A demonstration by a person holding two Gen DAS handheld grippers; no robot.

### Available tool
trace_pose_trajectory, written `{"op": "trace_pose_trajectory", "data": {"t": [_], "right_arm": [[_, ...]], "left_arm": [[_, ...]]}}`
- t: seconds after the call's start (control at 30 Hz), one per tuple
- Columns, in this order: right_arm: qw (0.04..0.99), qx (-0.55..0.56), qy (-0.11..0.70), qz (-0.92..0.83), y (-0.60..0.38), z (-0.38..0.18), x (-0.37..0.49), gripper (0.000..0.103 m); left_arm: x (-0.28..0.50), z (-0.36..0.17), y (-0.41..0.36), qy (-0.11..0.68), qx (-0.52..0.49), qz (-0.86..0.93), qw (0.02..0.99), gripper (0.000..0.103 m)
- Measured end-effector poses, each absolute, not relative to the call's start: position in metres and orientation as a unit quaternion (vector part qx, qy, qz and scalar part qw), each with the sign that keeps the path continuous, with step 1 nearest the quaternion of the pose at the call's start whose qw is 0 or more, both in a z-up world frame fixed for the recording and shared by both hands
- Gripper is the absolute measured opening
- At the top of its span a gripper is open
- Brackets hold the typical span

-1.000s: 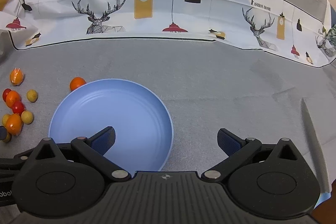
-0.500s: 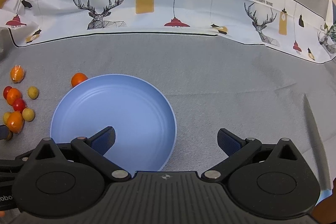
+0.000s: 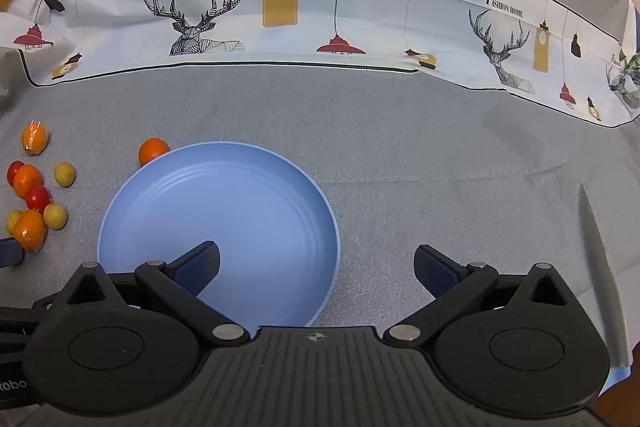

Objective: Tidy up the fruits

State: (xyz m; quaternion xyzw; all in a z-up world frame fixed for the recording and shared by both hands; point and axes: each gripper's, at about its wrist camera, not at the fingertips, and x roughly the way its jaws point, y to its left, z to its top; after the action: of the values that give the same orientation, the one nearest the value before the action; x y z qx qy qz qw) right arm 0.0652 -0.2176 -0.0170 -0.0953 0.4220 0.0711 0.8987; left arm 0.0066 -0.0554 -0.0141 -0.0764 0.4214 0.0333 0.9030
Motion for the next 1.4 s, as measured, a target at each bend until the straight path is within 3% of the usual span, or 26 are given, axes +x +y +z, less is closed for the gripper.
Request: {"op": "trace_pose_trajectory", "data": {"t": [0.2, 0.37, 0.43, 0.5, 0.53, 0.57, 0.63, 0.83, 1.0, 1.27, 1.4], "right_arm": [[0.902, -0.091, 0.415, 0.07, -0.217, -0.015, 0.064, 0.1], [0.907, -0.074, 0.407, 0.079, -0.215, -0.01, 0.065, 0.09], [0.909, -0.071, 0.401, 0.085, -0.211, -0.006, 0.065, 0.076], [0.911, -0.062, 0.397, 0.093, -0.206, -0.003, 0.065, 0.056], [0.912, -0.053, 0.394, 0.099, -0.205, -0.001, 0.065, 0.038], [0.913, -0.041, 0.392, 0.105, -0.204, 0.001, 0.065, 0.026], [0.916, -0.012, 0.382, 0.123, -0.202, 0.009, 0.065, 0.018], [0.912, 0.011, 0.363, 0.193, -0.175, 0.025, 0.058, 0.018], [0.905, -0.024, 0.341, 0.255, -0.145, 0.028, 0.045, 0.019], [0.881, -0.039, 0.343, 0.323, -0.096, 0.002, 0.042, 0.019], [0.869, -0.004, 0.375, 0.324, -0.08, -0.016, 0.053, 0.019]], "left_arm": [[0.006, -0.013, -0.058, 0.423, -0.073, 0.025, 0.903, 0.079], [0.004, -0.011, -0.056, 0.419, -0.069, 0.016, 0.905, 0.046], [0.003, -0.008, -0.052, 0.417, -0.073, 0.009, 0.906, 0.024], [0.001, -0.003, -0.044, 0.416, -0.075, 0.004, 0.906, 0.018], [0.001, 0.001, -0.038, 0.417, -0.079, 0.0, 0.905, 0.016], [0.001, 0.004, -0.031, 0.416, -0.084, -0.003, 0.905, 0.015], [0.007, 0.012, -0.012, 0.417, -0.083, -0.007, 0.905, 0.014], [0.023, 0.018, 0.065, 0.398, -0.082, 0.038, 0.913, 0.015], [0.018, -0.004, 0.134, 0.422, -0.245, 0.099, 0.867, 0.015], [0.029, -0.013, 0.141, 0.426, -0.272, 0.106, 0.856, 0.018], [0.033, -0.023, 0.149, 0.428, -0.309, 0.113, 0.842, 0.032]]}}
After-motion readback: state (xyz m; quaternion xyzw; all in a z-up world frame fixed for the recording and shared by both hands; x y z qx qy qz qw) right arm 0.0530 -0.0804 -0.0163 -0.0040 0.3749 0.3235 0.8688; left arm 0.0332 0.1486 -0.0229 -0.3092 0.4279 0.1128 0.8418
